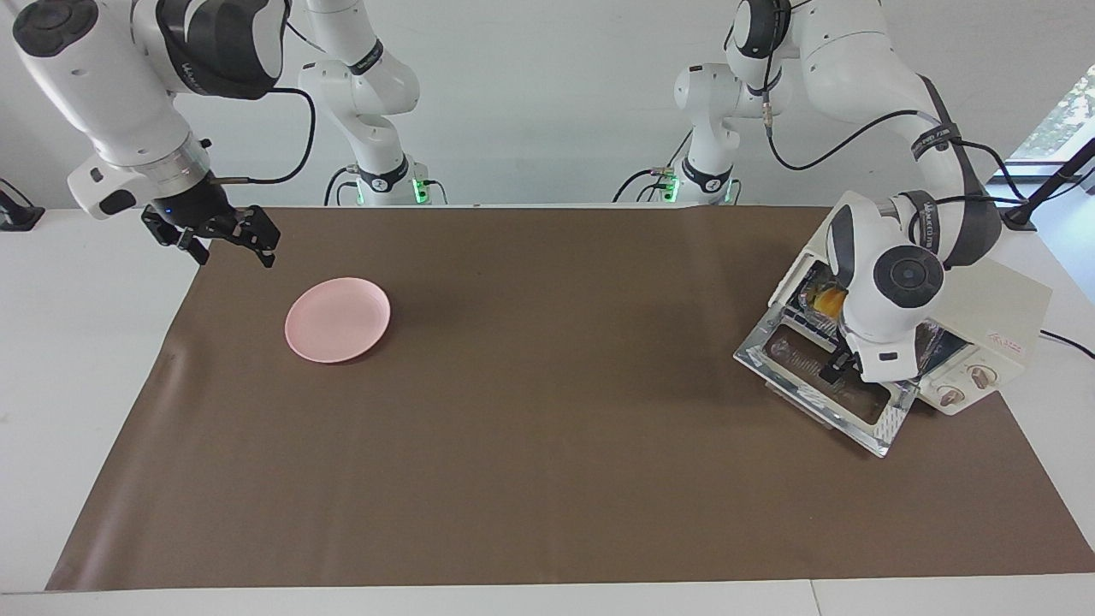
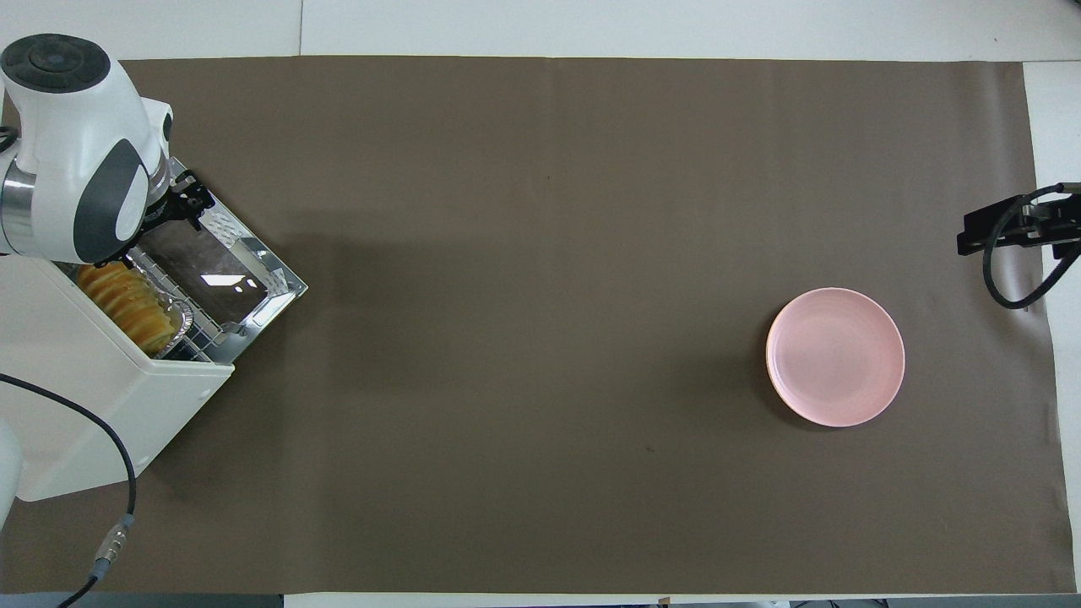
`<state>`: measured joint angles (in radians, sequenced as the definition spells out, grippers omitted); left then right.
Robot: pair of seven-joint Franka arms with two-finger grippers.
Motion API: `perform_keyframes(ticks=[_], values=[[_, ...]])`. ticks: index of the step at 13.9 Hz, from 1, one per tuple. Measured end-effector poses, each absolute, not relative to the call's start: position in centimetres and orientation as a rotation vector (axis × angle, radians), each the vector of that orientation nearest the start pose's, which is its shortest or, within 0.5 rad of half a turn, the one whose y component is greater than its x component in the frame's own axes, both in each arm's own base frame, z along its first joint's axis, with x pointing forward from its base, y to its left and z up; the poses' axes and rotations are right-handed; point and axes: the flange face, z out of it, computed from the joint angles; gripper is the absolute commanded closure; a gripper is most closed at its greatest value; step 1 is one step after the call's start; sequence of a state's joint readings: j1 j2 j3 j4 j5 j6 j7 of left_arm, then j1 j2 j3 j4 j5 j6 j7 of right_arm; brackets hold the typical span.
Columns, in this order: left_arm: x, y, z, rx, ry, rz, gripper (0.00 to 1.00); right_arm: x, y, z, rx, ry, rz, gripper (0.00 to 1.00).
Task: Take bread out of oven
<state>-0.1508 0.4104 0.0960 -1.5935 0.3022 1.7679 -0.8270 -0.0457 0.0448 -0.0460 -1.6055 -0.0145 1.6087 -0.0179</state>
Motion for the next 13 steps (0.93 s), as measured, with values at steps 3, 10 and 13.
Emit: perform_keyframes(ticks=[3, 10, 13], values=[[64.6, -1.4, 38.1, -2.592, -0.909, 0.099, 0.0, 56.7, -5.3, 58.6, -3.153, 0.115, 0.067, 0.0], [64.7, -1.7, 37.1, -2.607, -0.935, 0.051, 0.1, 56.7, -5.3, 58.6, -3.153, 0.115, 0.067, 0.0], [64.1, -1.9, 36.5, -2.602, -0.93, 0.071, 0.1, 56.7, -5.3, 58.6, -3.153, 0.115, 0.067, 0.0]])
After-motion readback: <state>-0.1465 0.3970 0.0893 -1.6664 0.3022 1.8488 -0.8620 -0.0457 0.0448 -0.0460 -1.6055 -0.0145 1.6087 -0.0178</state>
